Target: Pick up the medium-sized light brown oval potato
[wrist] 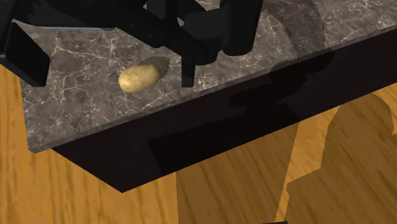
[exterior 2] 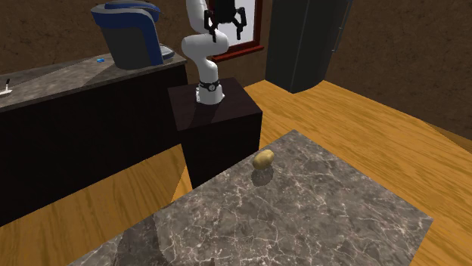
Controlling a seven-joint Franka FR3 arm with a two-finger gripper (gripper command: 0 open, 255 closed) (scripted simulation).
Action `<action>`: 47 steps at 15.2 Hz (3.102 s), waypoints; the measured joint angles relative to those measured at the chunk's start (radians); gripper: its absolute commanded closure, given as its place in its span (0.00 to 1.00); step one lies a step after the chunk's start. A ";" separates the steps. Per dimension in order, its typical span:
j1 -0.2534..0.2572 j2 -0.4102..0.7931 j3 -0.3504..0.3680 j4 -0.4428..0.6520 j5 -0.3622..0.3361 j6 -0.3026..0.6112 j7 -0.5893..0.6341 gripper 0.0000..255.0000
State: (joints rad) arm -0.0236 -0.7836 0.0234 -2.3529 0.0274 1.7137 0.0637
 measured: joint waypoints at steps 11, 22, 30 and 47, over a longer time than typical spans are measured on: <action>-0.050 0.217 0.150 -0.066 0.043 0.254 0.308 0.00; -0.129 0.626 0.298 0.020 -0.029 0.526 0.726 0.00; -0.132 0.957 0.302 0.186 -0.174 0.632 1.046 0.00; -0.060 1.347 0.203 0.426 -0.285 0.735 1.306 1.00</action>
State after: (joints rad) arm -0.0832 0.5637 0.2268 -1.9267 -0.2579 2.4489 1.3696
